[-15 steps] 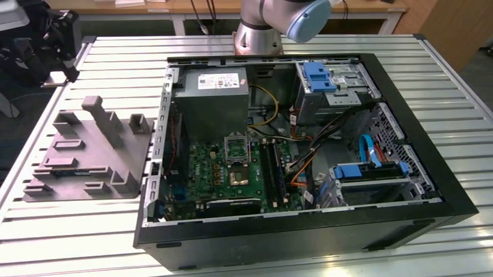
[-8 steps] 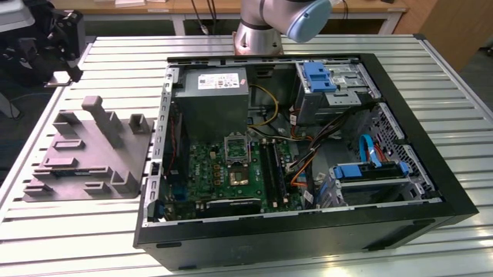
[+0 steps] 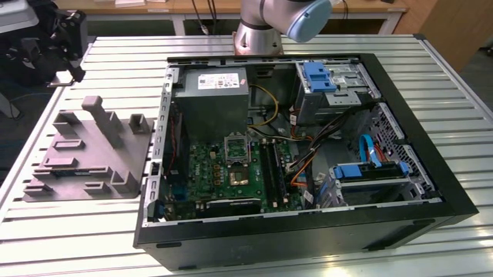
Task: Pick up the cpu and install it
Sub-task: 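Pick up the cpu and move it towards the insertion slot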
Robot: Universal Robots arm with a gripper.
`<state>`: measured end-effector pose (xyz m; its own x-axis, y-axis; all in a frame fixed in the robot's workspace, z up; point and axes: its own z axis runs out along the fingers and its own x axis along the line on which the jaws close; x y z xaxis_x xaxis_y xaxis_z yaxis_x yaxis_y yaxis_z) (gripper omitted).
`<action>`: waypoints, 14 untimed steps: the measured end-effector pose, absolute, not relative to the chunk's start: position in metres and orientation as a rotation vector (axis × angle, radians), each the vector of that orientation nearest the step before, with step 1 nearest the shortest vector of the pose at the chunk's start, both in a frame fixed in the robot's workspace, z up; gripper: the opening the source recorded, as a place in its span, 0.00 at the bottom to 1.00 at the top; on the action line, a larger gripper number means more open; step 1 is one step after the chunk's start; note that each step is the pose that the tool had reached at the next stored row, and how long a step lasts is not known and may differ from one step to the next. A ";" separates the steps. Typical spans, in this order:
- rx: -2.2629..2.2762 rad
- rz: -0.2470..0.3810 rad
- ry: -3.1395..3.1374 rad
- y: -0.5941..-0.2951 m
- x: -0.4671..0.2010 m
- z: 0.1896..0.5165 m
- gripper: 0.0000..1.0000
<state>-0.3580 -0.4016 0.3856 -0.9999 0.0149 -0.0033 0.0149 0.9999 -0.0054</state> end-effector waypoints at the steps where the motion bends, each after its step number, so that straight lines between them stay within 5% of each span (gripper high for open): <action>1: 0.023 -0.009 3.138 -0.402 -0.358 0.386 0.47; 14: 0.023 -0.009 3.138 -0.402 -0.353 0.386 0.47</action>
